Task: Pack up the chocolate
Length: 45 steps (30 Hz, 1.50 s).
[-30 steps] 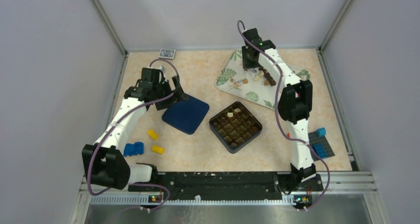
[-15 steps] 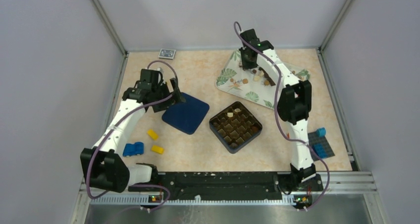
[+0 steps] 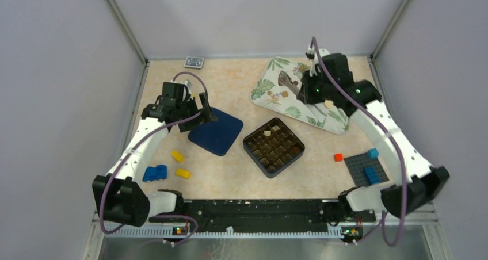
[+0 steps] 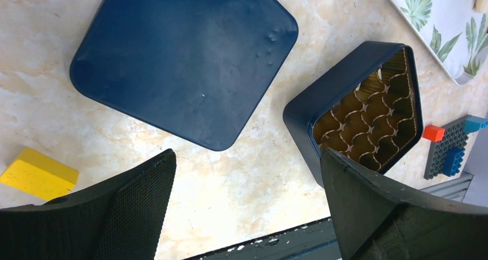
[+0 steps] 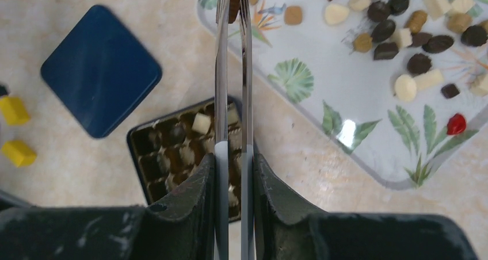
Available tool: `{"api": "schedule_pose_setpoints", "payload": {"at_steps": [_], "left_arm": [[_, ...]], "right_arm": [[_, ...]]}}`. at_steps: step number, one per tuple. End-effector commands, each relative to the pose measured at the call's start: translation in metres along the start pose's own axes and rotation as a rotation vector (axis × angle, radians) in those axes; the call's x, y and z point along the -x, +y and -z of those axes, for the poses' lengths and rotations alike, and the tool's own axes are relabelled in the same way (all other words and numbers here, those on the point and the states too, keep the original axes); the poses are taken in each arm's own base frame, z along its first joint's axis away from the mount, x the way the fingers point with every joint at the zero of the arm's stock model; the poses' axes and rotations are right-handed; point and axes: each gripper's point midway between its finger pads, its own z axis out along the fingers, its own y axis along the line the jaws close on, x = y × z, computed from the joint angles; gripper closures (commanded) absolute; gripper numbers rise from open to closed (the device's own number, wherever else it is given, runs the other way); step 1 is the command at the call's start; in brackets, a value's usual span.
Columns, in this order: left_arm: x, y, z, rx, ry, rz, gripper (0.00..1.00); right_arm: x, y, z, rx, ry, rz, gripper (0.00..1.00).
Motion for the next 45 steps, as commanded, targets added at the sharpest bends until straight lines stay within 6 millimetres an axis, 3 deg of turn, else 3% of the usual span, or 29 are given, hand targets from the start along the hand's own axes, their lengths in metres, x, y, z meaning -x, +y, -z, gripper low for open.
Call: {"api": "schedule_pose_setpoints", "payload": {"at_steps": [1, 4, 5, 6, 7, 10, 20, 31, 45], "left_arm": [[0.009, -0.009, -0.003, -0.049, -0.012, -0.026, 0.01], [0.009, -0.012, -0.004, -0.063, -0.008, -0.024, 0.01], [0.036, -0.026, -0.006, -0.123, -0.119, -0.055, 0.01], [0.015, -0.014, -0.007, -0.079, -0.035, -0.027, 0.01], [0.009, -0.011, -0.008, -0.065, -0.011, -0.018, 0.01], [0.008, -0.008, -0.011, -0.05, -0.002, -0.006, 0.01], [0.01, -0.01, -0.016, -0.056, -0.001, 0.02, 0.01], [0.007, -0.011, -0.02, -0.073, 0.013, 0.025, 0.01], [0.007, -0.01, -0.022, -0.072, 0.011, 0.016, 0.01]], "right_arm": [[-0.064, 0.019, 0.048, 0.083, 0.136, -0.002, 0.99], [-0.104, 0.02, 0.075, 0.097, 0.27, 0.009, 0.99], [-0.115, 0.019, 0.082, 0.091, 0.306, 0.015, 0.99], [-0.122, 0.016, 0.089, 0.079, 0.332, 0.015, 0.99], [-0.129, 0.013, 0.094, 0.064, 0.359, 0.011, 0.99], [-0.14, 0.011, 0.107, 0.057, 0.411, 0.0, 0.99], [-0.186, 0.013, 0.098, 0.083, 0.579, 0.052, 0.99], [-0.19, 0.018, 0.091, 0.1, 0.594, 0.064, 0.97], [-0.182, 0.023, 0.085, 0.061, 0.585, 0.098, 0.7]]}}
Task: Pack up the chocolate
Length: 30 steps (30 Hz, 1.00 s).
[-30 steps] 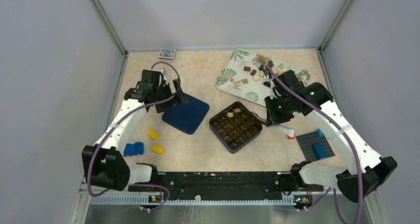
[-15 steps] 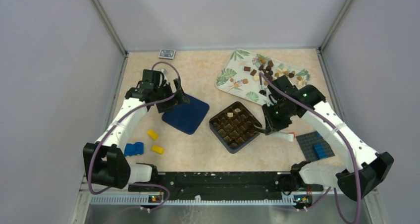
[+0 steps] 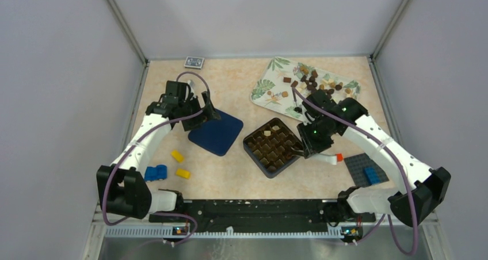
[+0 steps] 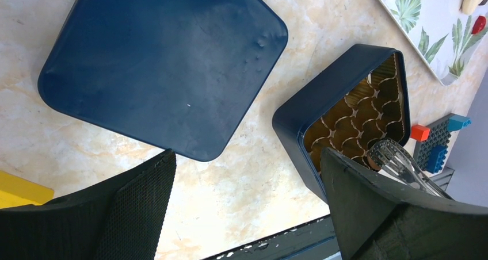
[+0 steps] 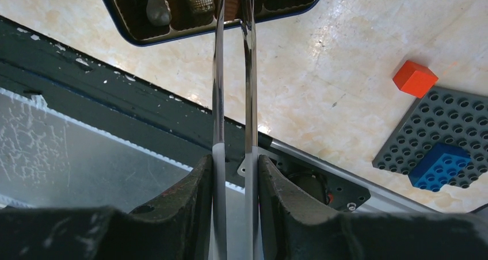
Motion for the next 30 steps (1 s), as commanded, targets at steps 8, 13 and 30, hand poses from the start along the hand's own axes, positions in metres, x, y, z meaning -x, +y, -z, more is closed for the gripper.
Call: {"api": "schedule_pose_setpoints", "payload": {"at_steps": [8, 13, 30], "left_arm": [[0.005, -0.001, -0.003, -0.019, -0.027, -0.025, 0.01], [0.005, 0.0, -0.005, -0.02, -0.024, -0.026, 0.01], [0.008, 0.001, 0.001, 0.0, -0.036, -0.029, 0.01]], "right_arm": [[0.024, 0.006, 0.02, -0.002, -0.093, 0.002, 0.69], [0.032, 0.011, 0.036, 0.017, -0.137, 0.012, 0.93], [0.209, -0.064, 0.033, -0.236, -0.587, -0.208, 0.9]]}}
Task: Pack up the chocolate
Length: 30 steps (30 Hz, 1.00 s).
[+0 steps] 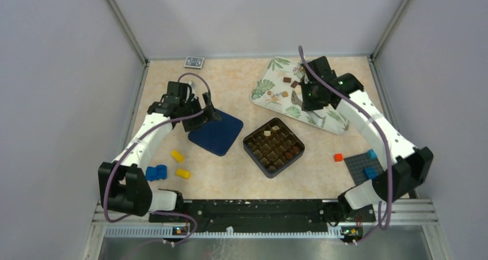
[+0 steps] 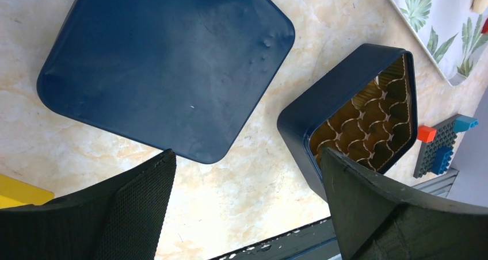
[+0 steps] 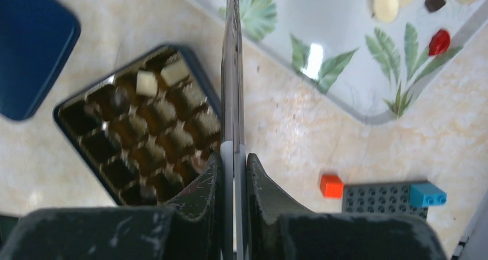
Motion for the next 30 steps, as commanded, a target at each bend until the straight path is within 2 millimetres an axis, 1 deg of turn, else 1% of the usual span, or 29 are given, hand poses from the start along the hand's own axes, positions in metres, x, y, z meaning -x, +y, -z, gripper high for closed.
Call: {"api": "schedule_pose_setpoints", "payload": {"at_steps": [1, 2, 4, 7, 8, 10, 14, 18, 30], "left_arm": [[0.01, -0.003, 0.011, -0.003, -0.049, -0.033, 0.01], [0.009, -0.002, 0.012, 0.001, -0.046, -0.032, 0.01], [0.01, -0.003, 0.015, 0.005, -0.05, -0.034, 0.01], [0.014, -0.003, 0.019, 0.012, -0.068, -0.036, 0.01], [0.014, -0.003, 0.02, 0.015, -0.072, -0.036, 0.01], [0.015, -0.002, 0.021, 0.021, -0.075, -0.035, 0.01], [0.015, -0.002, 0.023, 0.029, -0.075, -0.031, 0.01], [0.015, -0.002, 0.025, 0.032, -0.086, -0.016, 0.01], [0.016, -0.004, 0.028, 0.028, -0.092, -0.009, 0.01]], "right_arm": [[0.081, -0.006, -0.031, -0.033, -0.211, -0.079, 0.87], [0.088, -0.005, -0.039, -0.041, -0.213, -0.071, 0.83], [0.093, -0.006, -0.055, -0.069, -0.189, -0.056, 0.82], [0.092, -0.008, -0.077, -0.098, -0.162, -0.031, 0.79], [0.088, -0.008, -0.083, -0.103, -0.157, -0.021, 0.79], [0.085, -0.008, -0.091, -0.101, -0.154, -0.003, 0.76], [0.08, -0.005, -0.098, -0.087, -0.162, 0.072, 0.73], [0.076, -0.006, -0.102, -0.105, -0.166, 0.125, 0.68], [0.073, 0.0, -0.121, -0.105, -0.153, 0.21, 0.62]]}}
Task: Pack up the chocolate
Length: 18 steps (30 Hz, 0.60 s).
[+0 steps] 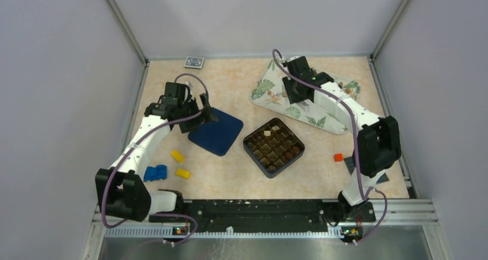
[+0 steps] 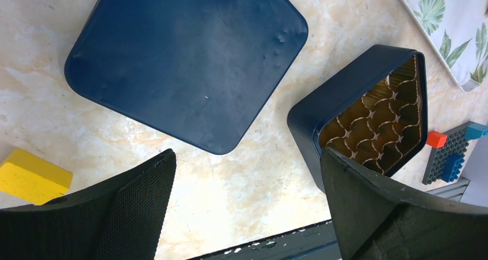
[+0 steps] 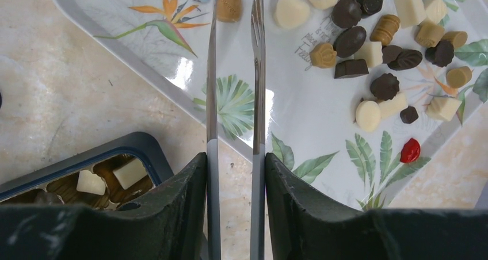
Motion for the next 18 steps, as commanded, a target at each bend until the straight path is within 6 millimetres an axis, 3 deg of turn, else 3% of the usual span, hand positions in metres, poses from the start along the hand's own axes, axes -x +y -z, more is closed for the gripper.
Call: {"api": "schedule_pose_setpoints", "payload": {"at_steps": [1, 10, 18], "left_arm": [[0.018, -0.011, 0.016, -0.027, -0.075, -0.007, 0.01], [0.018, -0.01, 0.017, -0.021, -0.077, -0.003, 0.01], [0.017, -0.01, 0.018, -0.018, -0.08, -0.003, 0.01]], "right_arm": [[0.021, 0.002, -0.002, -0.014, -0.074, 0.029, 0.61], [0.014, 0.007, -0.017, -0.024, -0.037, 0.084, 0.6], [0.01, 0.012, -0.019, -0.03, -0.022, 0.11, 0.67]]}}
